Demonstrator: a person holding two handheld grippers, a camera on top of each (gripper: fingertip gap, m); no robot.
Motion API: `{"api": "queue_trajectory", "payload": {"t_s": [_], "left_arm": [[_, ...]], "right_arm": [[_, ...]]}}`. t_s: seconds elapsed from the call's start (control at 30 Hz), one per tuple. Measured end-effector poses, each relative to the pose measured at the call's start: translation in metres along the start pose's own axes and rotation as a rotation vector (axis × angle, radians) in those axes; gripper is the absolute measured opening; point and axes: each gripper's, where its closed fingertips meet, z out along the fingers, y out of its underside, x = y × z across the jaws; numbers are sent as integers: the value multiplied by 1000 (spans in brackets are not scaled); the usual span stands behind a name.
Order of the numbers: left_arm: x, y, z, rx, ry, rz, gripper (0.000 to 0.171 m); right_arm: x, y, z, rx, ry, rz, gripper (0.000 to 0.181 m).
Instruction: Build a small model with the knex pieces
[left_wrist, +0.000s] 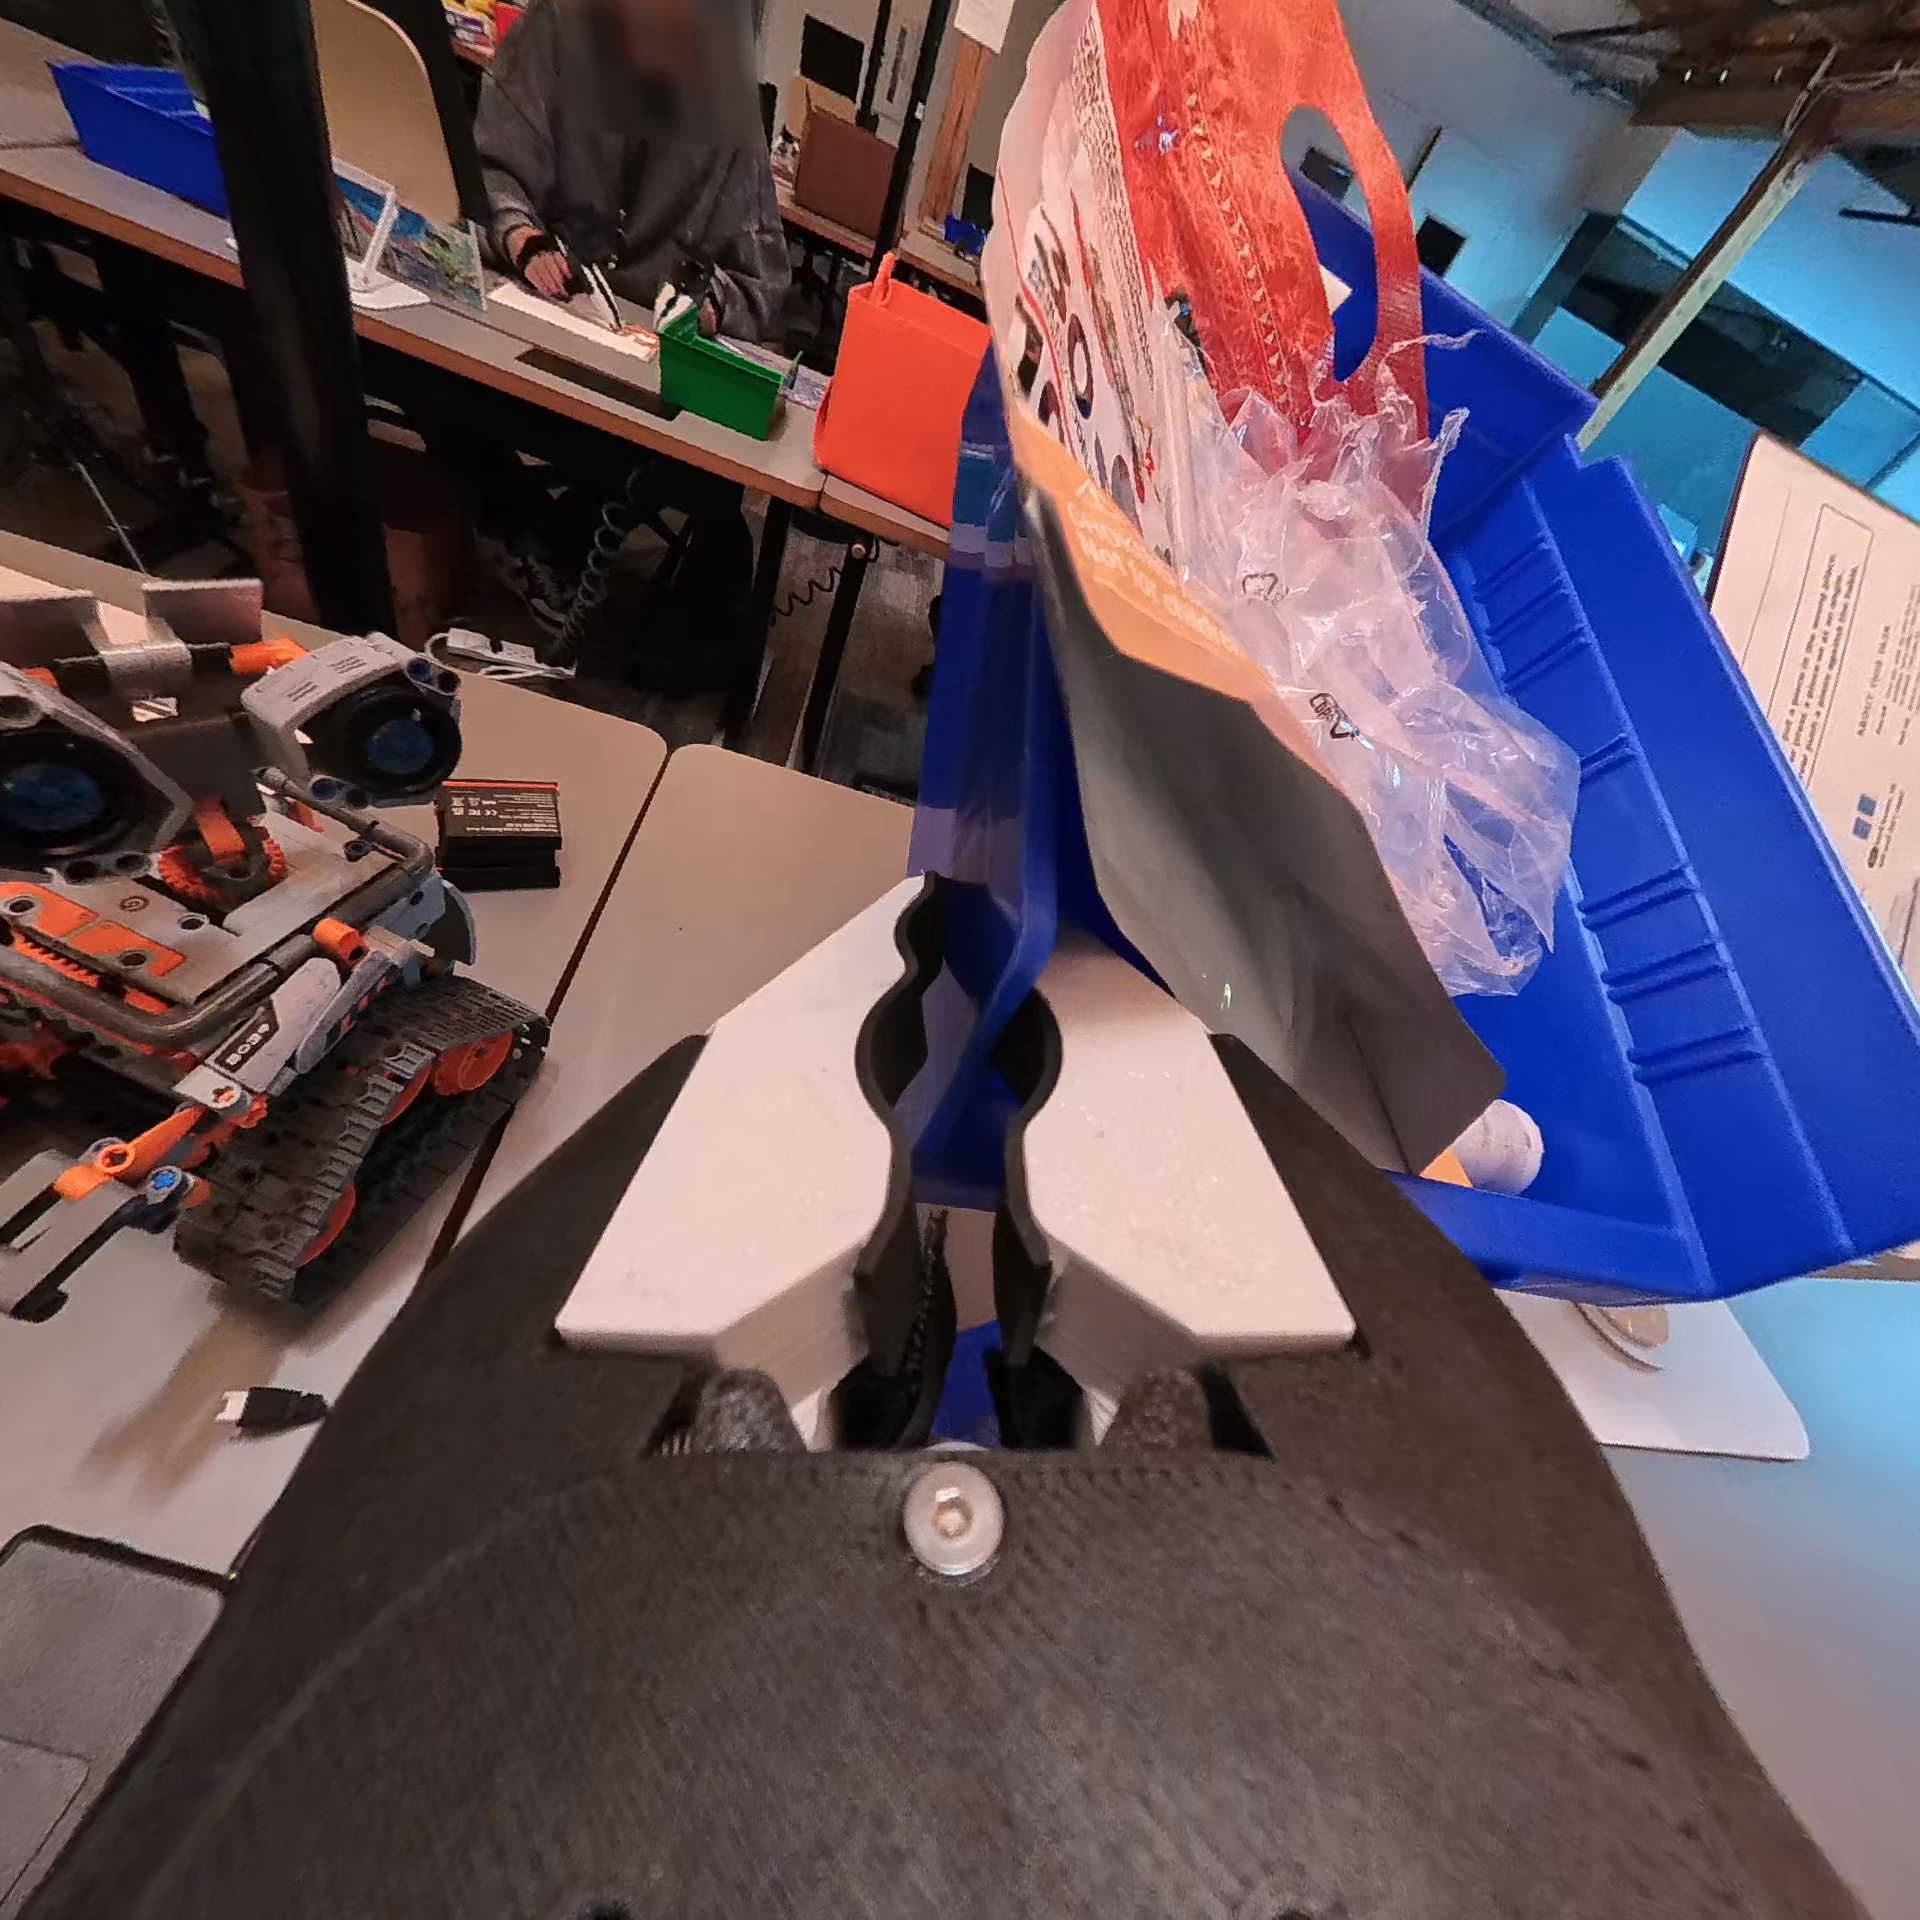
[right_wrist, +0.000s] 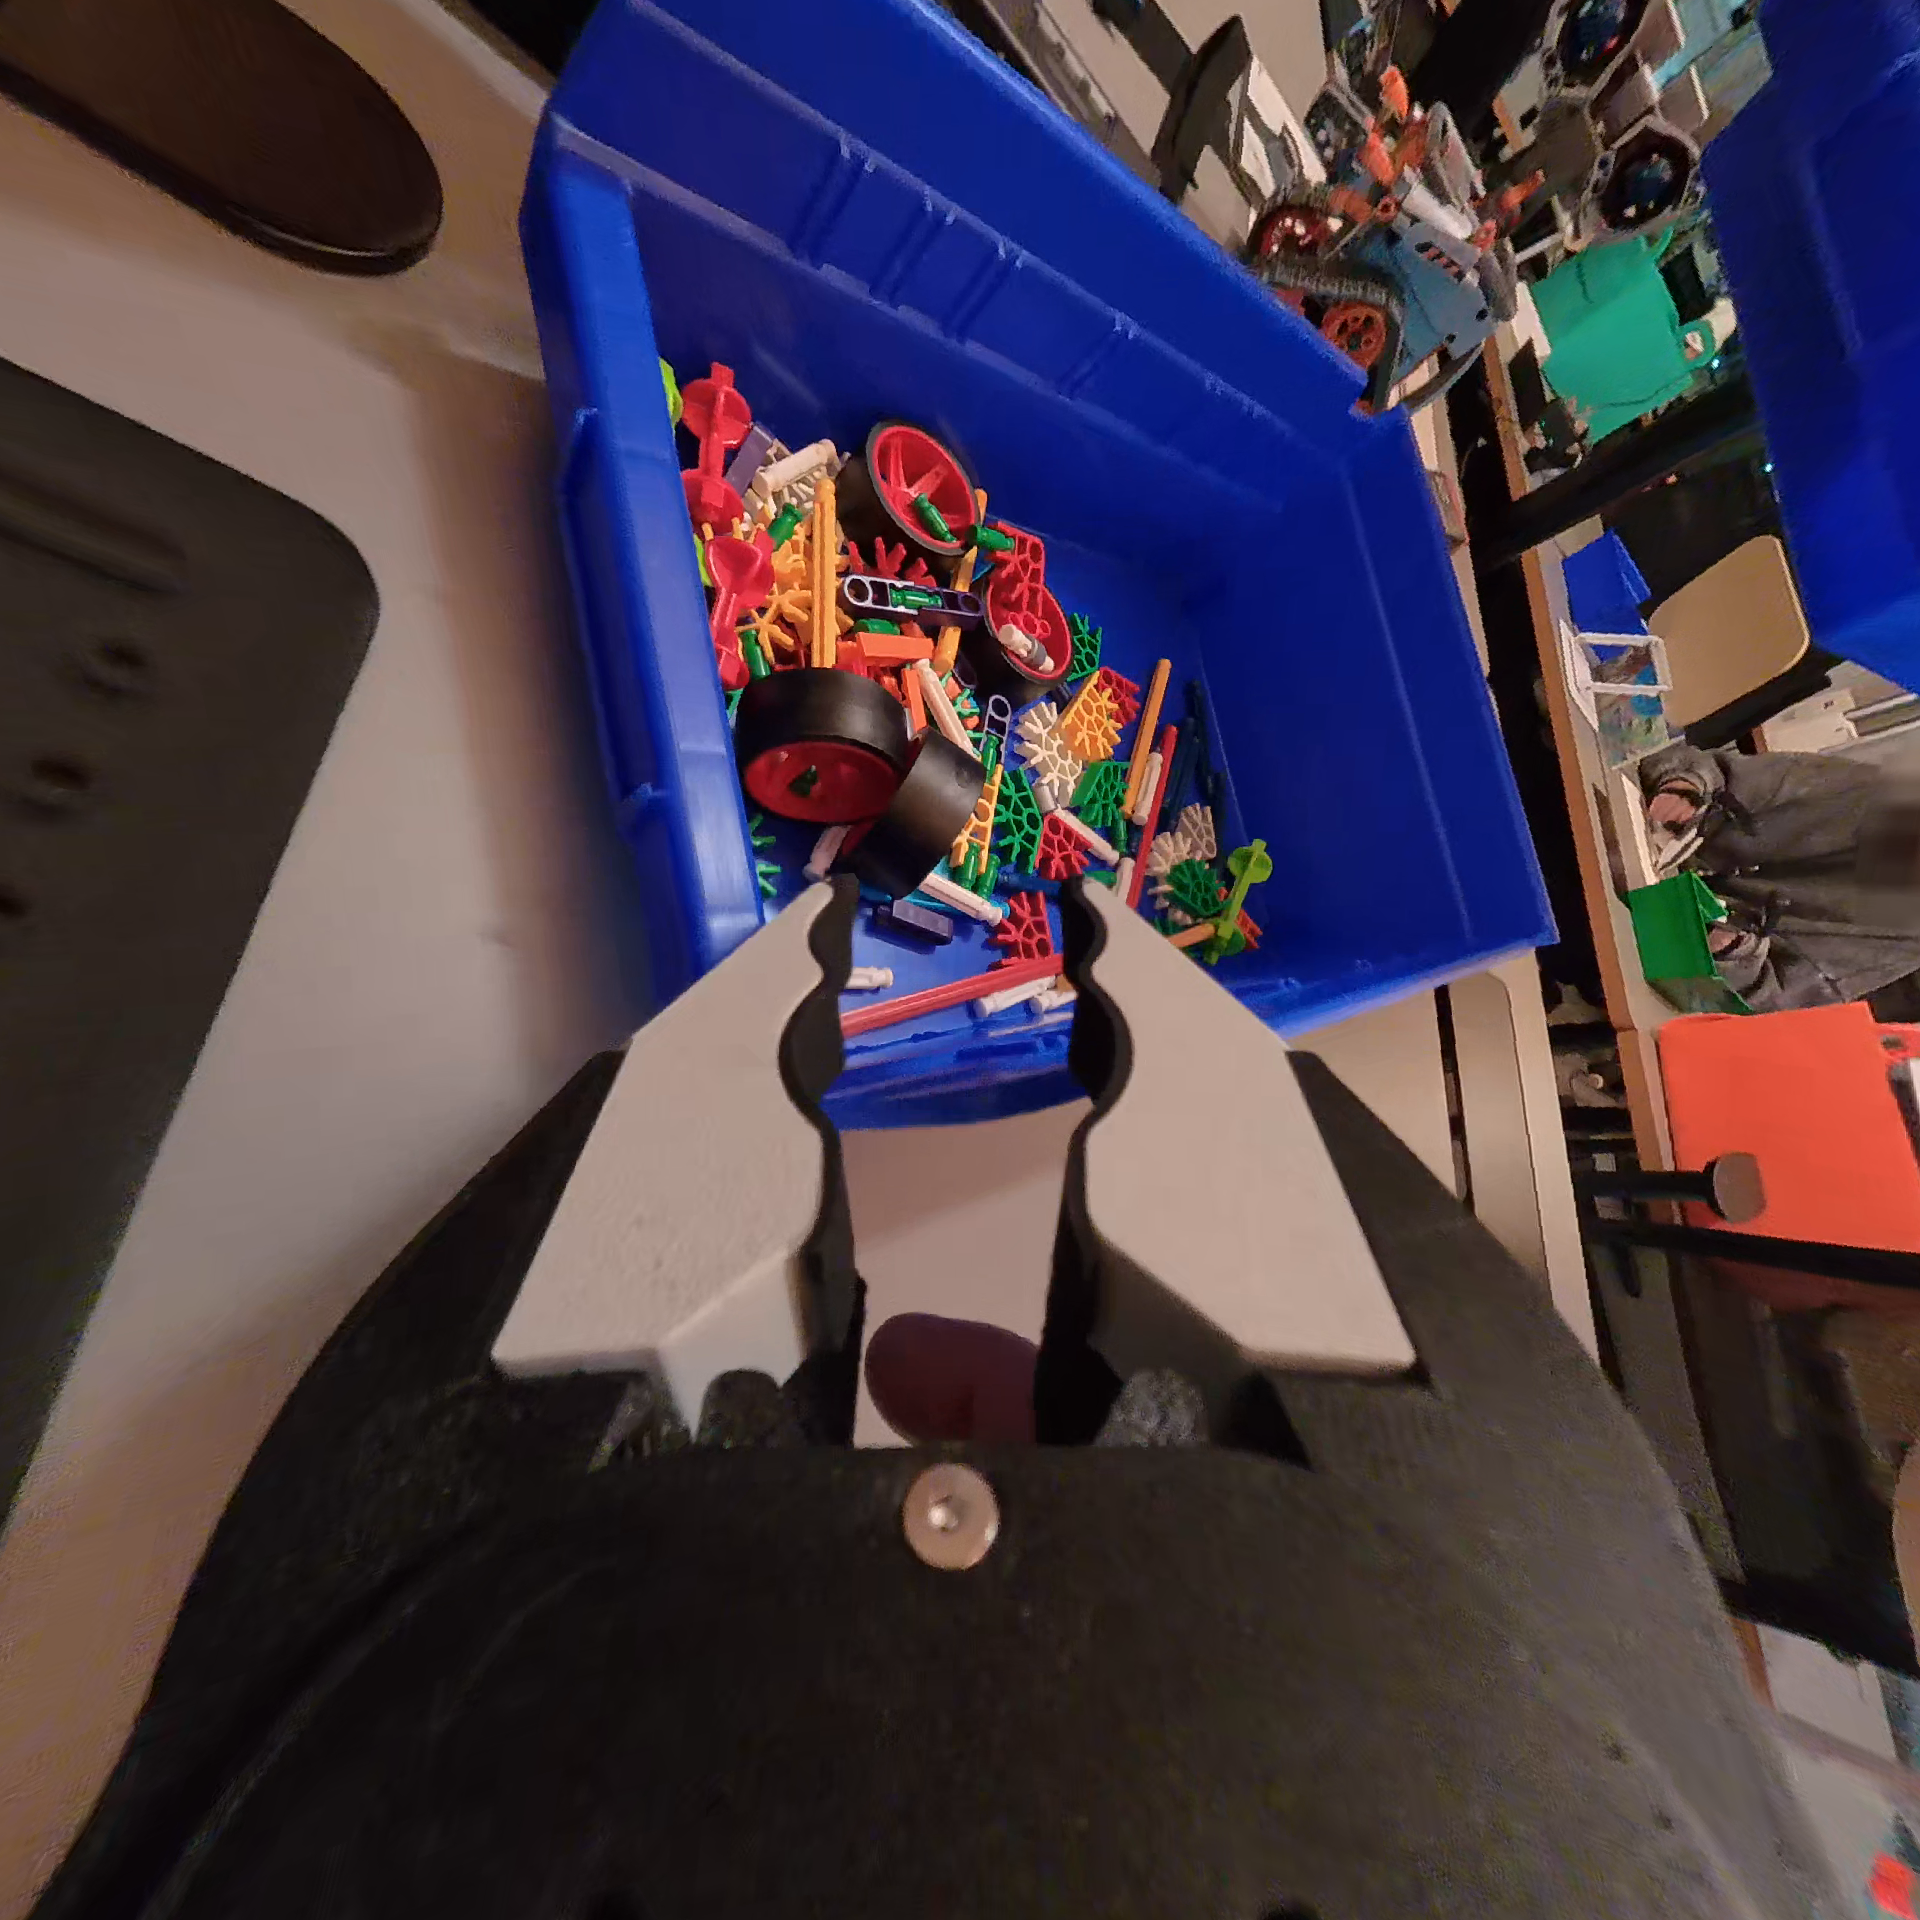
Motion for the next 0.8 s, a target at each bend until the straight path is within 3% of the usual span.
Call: {"api": "queue_trajectory", "payload": {"t_s": [0.13,0.23,0.33,0.43,0.53,0.67,0.7,0.8], "left_arm": [[-1,-3,-2,5,-3,0,3],[-2,-5,-3,10,1,-5,2],[-2,-6,-5,13,8,0,3],[-1,-5,-5,12,18,1,3],[-1,-3,-3,11,23,-11,4],[2,0,-1,12,27,-29,4],[3,1,-2,11,31,-31,4],[8,3,-1,8,45,-33,4]], "right_arm": [[11,0,14,-13,20,17,31],[11,-3,16,18,-49,-33,31],[16,-16,2,113,-127,45,48],[-4,-43,-13,169,-228,76,56],[-33,-36,3,23,-270,20,68],[-54,-13,25,-111,-241,-116,47],[-52,-10,28,-125,-205,-143,50],[-41,-7,40,-148,-112,-154,32]]}}
